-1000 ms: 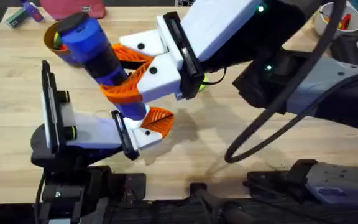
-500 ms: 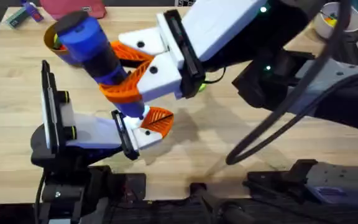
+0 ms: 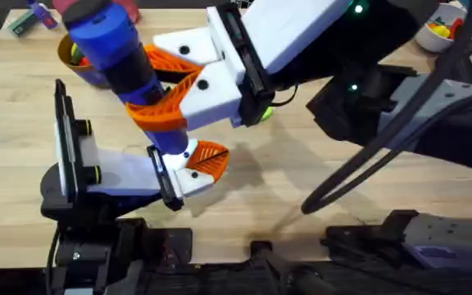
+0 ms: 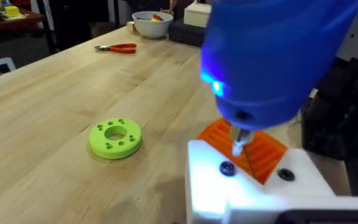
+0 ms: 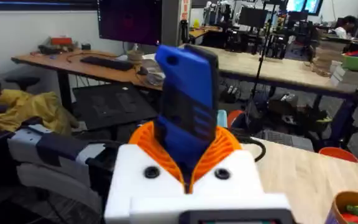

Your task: Pick up the gripper from the table and insert it into the empty holder that is missing its gripper. Then pick up a screw, insert it into the mounting hole, and use the screwdriver to tighten it. Finally, clean up the table by picking up the vegetable and placing it into the bucket.

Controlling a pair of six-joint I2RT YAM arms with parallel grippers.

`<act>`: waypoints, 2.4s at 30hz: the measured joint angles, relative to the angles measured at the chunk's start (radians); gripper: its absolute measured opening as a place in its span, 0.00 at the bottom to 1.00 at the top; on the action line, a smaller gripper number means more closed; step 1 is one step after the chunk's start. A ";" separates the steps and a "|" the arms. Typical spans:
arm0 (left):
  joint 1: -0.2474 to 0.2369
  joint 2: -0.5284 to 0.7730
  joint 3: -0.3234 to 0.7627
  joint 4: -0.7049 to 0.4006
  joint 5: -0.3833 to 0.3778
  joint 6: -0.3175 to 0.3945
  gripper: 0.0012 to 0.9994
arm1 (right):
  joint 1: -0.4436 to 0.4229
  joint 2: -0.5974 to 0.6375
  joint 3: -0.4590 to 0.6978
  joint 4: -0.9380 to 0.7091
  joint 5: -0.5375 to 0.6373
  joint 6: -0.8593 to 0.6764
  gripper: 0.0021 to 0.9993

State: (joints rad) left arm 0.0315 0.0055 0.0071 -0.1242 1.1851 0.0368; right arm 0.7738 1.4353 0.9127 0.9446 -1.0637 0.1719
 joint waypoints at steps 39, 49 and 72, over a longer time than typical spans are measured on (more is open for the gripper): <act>0.000 0.000 0.000 0.000 0.000 0.000 0.01 | -0.006 0.000 0.001 -0.102 0.000 -0.069 0.02; 0.000 0.000 0.000 0.000 0.000 0.000 0.01 | -0.006 0.000 0.001 -0.107 0.000 -0.072 0.02; 0.000 0.000 0.000 0.000 0.000 0.000 0.01 | 0.027 0.000 0.001 -0.044 0.029 -0.065 0.02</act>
State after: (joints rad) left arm 0.0315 0.0053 0.0071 -0.1242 1.1851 0.0368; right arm 0.8013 1.4355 0.9140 0.9001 -1.0351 0.1074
